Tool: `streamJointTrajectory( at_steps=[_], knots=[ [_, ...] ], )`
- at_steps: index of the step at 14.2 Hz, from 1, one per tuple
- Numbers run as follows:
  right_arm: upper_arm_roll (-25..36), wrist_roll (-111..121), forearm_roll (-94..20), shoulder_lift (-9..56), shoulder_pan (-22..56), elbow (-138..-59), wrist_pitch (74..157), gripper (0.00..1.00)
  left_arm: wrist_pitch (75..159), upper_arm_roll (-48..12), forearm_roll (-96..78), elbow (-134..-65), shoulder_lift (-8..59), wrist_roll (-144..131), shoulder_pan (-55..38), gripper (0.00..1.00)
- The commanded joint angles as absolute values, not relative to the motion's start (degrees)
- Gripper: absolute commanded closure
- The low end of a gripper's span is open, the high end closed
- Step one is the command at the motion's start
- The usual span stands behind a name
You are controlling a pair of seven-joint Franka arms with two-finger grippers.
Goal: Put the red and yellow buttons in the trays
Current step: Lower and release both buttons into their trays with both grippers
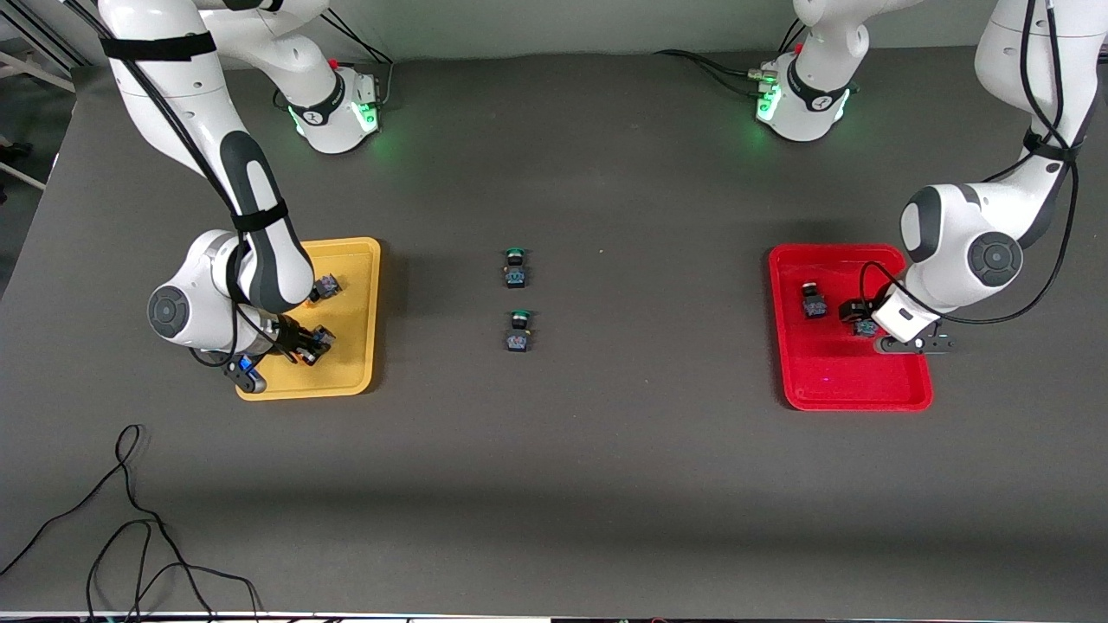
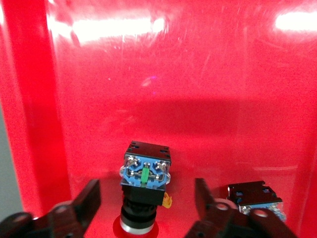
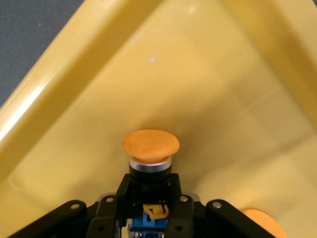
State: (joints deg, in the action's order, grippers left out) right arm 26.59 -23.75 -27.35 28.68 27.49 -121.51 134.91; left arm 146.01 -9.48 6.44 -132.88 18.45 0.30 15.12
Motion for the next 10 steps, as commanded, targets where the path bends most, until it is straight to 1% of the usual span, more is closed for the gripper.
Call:
streamJointTrajectory(
  at_steps=[1, 2, 3, 6, 8, 10],
  knots=[
    [26.81, -21.71, -29.27, 27.17, 27.86, -121.55, 134.74, 0.00, 142.40, -10.02, 7.12, -133.43, 12.58, -0.18, 15.03, 0.00],
    [26.81, -21.62, -29.18, 25.94, 27.86, -121.55, 134.39, 0.00, 139.60, -10.19, 7.12, -131.59, 11.44, -0.35, 14.77, 0.00],
    [26.89, -21.62, -29.18, 24.71, 27.86, -121.47, 133.17, 0.00, 134.70, -10.28, 7.03, -128.70, 10.47, -0.44, 14.59, 0.00],
    [27.16, -21.62, -27.95, 20.59, 27.86, -120.94, 130.36, 0.00, 116.51, -10.28, 6.50, -115.62, 10.37, -0.70, 11.96, 0.00],
    [27.07, -21.71, -21.75, 14.80, 27.16, -120.94, 128.50, 0.00, 107.97, -10.28, 6.50, -107.79, 10.37, -2.19, 10.47, 0.00],
    [25.76, -21.62, -14.80, 8.91, 24.62, -119.89, 125.17, 0.00, 101.45, -10.28, 6.15, -100.84, 10.81, -2.11, 9.67, 0.00]
  ],
)
